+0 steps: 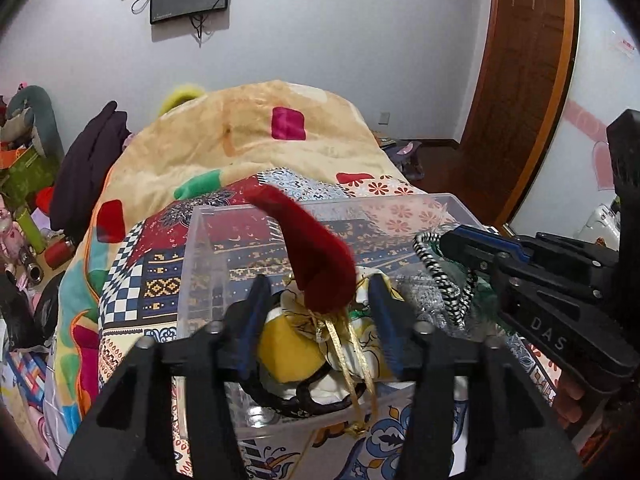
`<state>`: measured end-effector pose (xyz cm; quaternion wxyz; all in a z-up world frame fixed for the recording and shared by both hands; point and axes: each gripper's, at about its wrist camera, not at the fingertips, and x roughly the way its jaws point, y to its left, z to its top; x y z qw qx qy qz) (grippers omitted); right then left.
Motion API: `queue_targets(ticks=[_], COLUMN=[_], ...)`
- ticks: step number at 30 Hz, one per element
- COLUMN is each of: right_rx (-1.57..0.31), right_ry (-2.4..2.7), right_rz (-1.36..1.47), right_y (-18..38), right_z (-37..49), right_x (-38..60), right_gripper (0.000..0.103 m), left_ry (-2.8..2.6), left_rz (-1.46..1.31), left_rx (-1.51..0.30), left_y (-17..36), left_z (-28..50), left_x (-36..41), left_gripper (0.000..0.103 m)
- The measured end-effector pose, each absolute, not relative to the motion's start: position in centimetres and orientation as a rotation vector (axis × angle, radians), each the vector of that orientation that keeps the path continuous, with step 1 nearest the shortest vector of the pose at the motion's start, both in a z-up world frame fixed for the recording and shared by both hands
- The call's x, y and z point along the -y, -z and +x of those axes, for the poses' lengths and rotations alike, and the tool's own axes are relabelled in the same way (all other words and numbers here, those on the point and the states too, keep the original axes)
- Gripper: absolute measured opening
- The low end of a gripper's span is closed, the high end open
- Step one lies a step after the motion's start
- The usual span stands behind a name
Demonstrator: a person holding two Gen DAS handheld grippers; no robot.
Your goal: Organize soft objects
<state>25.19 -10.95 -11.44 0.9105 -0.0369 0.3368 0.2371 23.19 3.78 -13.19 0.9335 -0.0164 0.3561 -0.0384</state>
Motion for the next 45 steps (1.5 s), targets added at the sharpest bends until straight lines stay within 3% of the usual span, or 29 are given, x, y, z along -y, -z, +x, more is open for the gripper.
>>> queue_targets(ticks=[4, 8, 16, 28, 39, 45], right_rx=[-0.708, -0.678, -0.619, -0.426, -0.284, -0.231], right_ry=[-0.498, -0.491, -0.511, -0.561, -0.558, -0.568], right_rz=[-0.068, -0.049, -0.017, -0.002, -0.001, -0.011], right_y=[11.4, 10.8, 8.3, 1.8, -1.3, -2.0], right_z=[25.3, 24.8, 23.2, 16.6, 10.4, 8.4], right_x=[11.4, 12.0, 13.7, 15.9, 17.3, 17.2], right_gripper=[0.020, 0.050, 0.051, 0.054, 0.083, 0.092], left_ry=[0.072, 0.074, 0.113, 0.085, 0.048, 0.044], left_rz=[-0.013, -0.008, -0.060, -0.078, -0.080, -0.066], left_rx=[-0.715, -0.705, -0.675, -0.389, -0.229, -0.216], left_y=[12.9, 12.6, 10.8, 1.8, -2.1, -2.3], left_z=[22.8, 22.1, 19.8, 11.6, 4.4, 2.4], left_x=[-3.5, -3.6, -4.5, -3.7, -2.9, -2.4], left_gripper=[0.068, 0.081, 0.083, 0.085, 0.099, 0.102])
